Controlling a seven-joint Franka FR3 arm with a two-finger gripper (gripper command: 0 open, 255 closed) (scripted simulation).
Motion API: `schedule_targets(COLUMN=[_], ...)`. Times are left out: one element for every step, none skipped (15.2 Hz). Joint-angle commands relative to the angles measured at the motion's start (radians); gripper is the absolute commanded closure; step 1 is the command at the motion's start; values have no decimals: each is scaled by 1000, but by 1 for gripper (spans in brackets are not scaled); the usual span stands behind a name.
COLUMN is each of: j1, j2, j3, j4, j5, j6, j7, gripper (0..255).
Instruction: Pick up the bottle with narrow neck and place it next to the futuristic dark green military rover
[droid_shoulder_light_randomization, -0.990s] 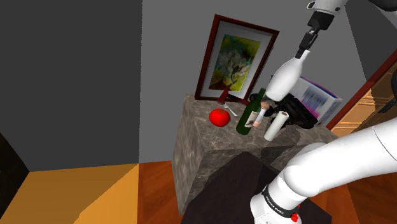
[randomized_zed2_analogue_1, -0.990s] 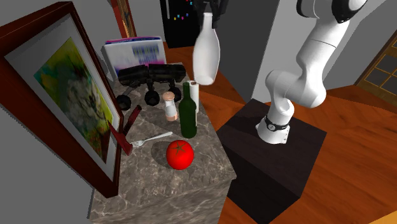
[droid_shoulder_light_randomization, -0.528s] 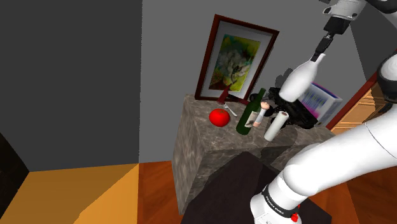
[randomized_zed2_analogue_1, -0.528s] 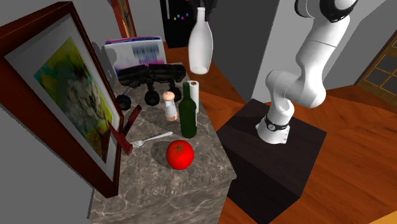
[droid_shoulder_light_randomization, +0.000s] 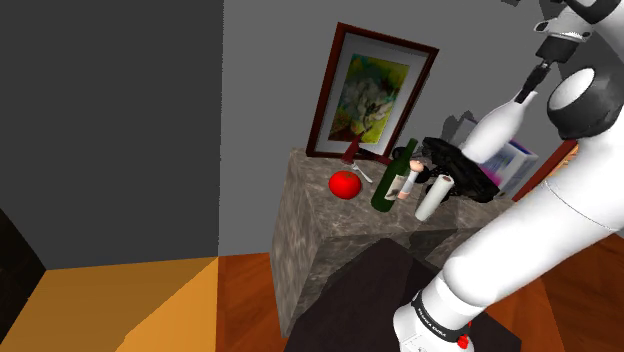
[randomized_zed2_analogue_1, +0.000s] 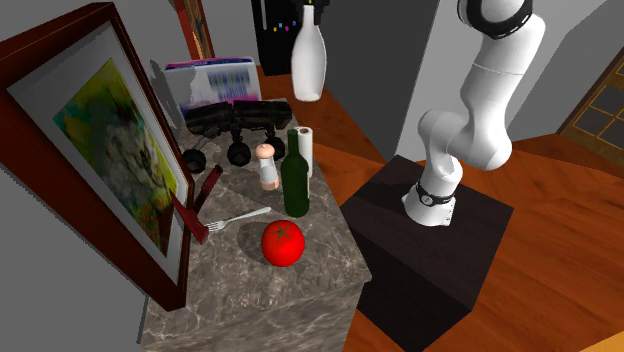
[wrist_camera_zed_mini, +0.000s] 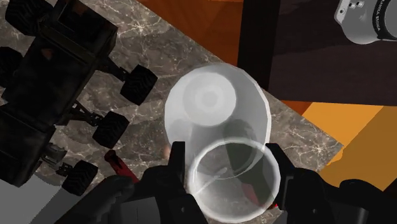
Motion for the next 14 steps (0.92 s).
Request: schedule_targets(j1=[-36, -76, -133, -209, -298, -376, -345, -311, -280, -251, -225, -201, -179, -159], j2=[109, 176, 247, 317, 382, 430, 403, 381, 359, 338, 317, 297, 277, 257], j3=[-106, -152, -188, -205, -204, -193, -189, -193, -199, -202, -205, -207, -207, -206], j4=[81, 122, 169, 222, 282, 336, 292, 250, 212, 176, 142, 109, 78, 49], j5=[90, 151, 221, 292, 358, 408, 377, 353, 330, 308, 286, 266, 246, 226], j6=[-13, -23, -39, -60, -85, -109, -79, -53, -27, -3, 20, 42, 63, 83], j7=[-120, -183, -246, -304, -353, -386, -375, -366, -357, -347, -336, -326, -315, -304], gripper=[255, 255, 255, 255, 255, 255, 255, 255, 255, 255, 255, 255, 255, 255])
